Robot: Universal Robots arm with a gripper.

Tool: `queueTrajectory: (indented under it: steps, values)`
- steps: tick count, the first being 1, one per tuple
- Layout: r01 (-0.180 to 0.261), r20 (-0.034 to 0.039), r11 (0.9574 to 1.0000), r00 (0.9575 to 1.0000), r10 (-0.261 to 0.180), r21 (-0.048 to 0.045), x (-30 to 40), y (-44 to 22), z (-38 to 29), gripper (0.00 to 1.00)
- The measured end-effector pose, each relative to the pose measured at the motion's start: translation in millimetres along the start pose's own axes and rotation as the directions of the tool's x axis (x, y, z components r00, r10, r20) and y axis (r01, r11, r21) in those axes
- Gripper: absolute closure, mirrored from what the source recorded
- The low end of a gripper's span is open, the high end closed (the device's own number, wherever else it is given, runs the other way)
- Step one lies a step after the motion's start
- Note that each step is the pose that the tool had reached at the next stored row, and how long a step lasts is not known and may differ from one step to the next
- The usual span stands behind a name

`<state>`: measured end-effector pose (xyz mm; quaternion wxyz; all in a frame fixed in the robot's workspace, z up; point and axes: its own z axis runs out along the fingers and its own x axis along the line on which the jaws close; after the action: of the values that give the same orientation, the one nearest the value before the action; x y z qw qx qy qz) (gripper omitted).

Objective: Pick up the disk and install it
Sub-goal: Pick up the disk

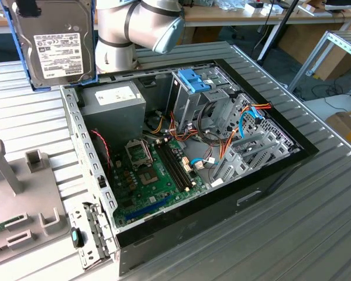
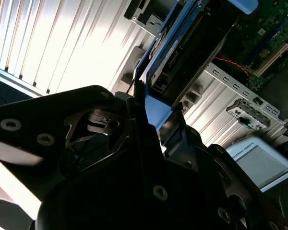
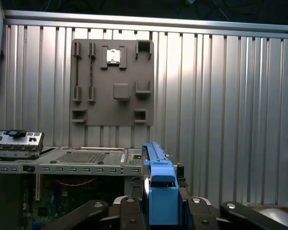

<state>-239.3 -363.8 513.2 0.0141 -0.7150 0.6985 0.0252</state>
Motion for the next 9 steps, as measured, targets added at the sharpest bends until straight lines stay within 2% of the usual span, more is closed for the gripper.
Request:
queueTrajectory:
  steps: [1,3,5,6,9]
  values:
    - [0.0,-0.0001,1.0,1.0,0.0,0.0,0.1,-2.5,-0.1,0.64]
    - [0.0,-0.0001,1.0,1.0,0.0,-0.0001,0.4,-19.2,-0.4,0.64]
    - [0.0,-0.0001,1.0,1.0,0.0,0.0,0.6,-27.4,-0.5,0.64]
    - [0.0,-0.0001,1.0,1.0,0.0,-0.0001,0.7,-34.6,-0.6,0.64]
    - [0.0,0.0,1.0,1.0,0.0,-0.0001,0.9,-48.2,-0.8,0.64]
